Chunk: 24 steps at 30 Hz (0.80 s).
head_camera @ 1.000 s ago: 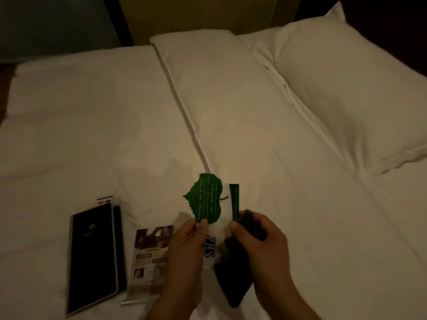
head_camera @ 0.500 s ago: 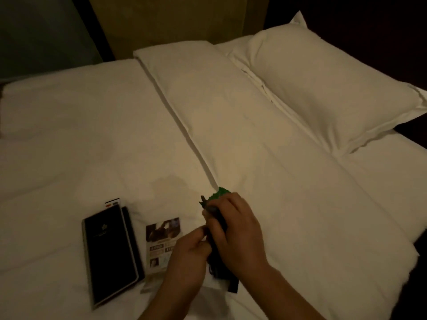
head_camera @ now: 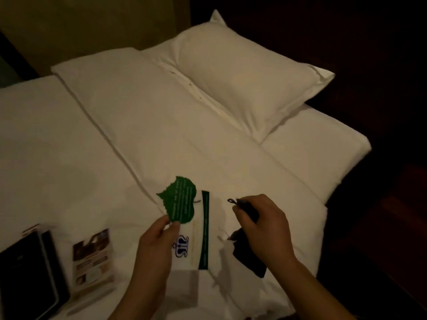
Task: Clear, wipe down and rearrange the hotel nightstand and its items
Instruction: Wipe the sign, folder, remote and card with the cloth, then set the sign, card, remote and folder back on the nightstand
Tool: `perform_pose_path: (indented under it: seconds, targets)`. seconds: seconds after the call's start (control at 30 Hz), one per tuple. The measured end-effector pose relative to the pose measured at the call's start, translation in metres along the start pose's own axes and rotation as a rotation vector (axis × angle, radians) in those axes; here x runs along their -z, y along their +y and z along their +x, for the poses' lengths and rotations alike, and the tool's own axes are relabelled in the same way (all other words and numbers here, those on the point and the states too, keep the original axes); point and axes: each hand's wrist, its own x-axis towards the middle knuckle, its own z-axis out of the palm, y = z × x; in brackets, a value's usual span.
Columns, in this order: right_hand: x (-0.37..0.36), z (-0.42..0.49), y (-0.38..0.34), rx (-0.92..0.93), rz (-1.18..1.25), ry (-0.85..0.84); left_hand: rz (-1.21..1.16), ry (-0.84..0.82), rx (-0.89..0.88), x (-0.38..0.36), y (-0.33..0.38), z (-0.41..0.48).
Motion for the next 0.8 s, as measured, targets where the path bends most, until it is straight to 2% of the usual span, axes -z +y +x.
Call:
perform_pose_path:
  seconds: [0.37, 0.5, 0.67, 0.8]
  targets:
    - [0.189, -0.045, 0.105, -0.127, 0.032, 0.144, -0.019, -0.305, 0.03, -0.182, -0.003, -0.082]
    - [0.255, -0.08, 0.156, -0.241, 0.071, 0.231, 0.069, -0.403, 0.022, -0.252, -0.016, -0.119]
    - [0.329, -0.127, 0.226, -0.371, 0.045, 0.293, 0.2, -0.605, -0.016, -0.34, -0.043, -0.172]
    - [0.378, -0.161, 0.272, -0.472, -0.001, 0.351, 0.28, -0.661, -0.005, -0.399, -0.069, -0.201]
